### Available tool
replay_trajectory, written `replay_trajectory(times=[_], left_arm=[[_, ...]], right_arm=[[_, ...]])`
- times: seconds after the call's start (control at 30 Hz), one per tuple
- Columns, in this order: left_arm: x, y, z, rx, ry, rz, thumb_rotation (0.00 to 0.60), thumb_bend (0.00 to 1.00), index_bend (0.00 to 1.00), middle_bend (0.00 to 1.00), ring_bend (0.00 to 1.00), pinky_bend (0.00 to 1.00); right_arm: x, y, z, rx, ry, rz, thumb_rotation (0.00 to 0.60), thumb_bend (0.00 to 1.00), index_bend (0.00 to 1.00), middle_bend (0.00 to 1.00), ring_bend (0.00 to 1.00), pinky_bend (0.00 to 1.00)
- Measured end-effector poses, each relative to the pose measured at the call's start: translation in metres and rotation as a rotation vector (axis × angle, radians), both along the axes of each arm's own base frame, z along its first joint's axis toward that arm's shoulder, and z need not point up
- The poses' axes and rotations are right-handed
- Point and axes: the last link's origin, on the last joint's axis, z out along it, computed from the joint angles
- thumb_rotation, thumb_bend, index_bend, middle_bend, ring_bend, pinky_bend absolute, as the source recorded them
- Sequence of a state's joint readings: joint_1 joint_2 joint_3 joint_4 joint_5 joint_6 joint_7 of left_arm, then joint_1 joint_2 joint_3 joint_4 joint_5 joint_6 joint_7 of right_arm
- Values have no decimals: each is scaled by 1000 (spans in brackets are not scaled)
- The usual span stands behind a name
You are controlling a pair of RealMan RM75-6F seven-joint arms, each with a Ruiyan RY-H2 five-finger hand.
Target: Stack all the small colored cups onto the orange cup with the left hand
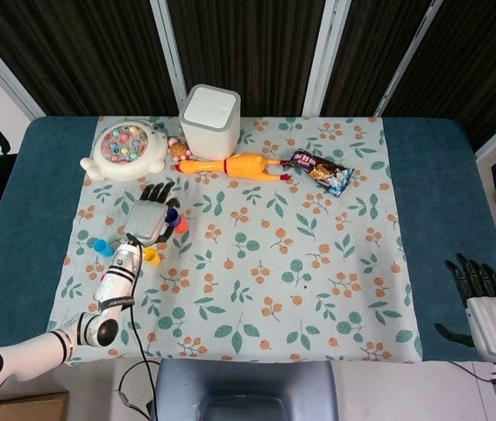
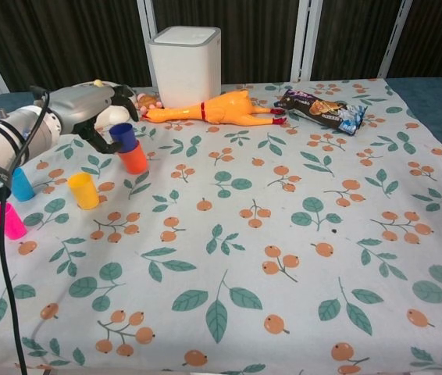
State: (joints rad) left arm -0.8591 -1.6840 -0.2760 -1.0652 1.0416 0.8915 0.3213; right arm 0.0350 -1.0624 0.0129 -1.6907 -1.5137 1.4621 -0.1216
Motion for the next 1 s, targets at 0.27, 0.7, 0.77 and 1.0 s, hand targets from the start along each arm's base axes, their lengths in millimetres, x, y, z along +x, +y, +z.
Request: replay_trajectory(times=[0.27,0.7,0.77,1.0], left_arm=[[-1,-2,2,-7,-14,3,600,370,0,0,0,100],[-31,-69,37,-68,-77,-73,600,370,7,0,0,94],[-40,-84,40,-96,-87,-72,600,369,15,0,0,94],[-52,-90,32,-108,-76,-55,600,369,81,0,0,93]], right_arm=[[0,0,1,-2,-4,4,600,224,0,0,0,0],[2,2,-5,24,1,12,600,224,0,0,0,0],[3,2,-7,26,0,16,600,224,0,0,0,0],[6,3,-10,37,-5,28,600,224,0,0,0,0]])
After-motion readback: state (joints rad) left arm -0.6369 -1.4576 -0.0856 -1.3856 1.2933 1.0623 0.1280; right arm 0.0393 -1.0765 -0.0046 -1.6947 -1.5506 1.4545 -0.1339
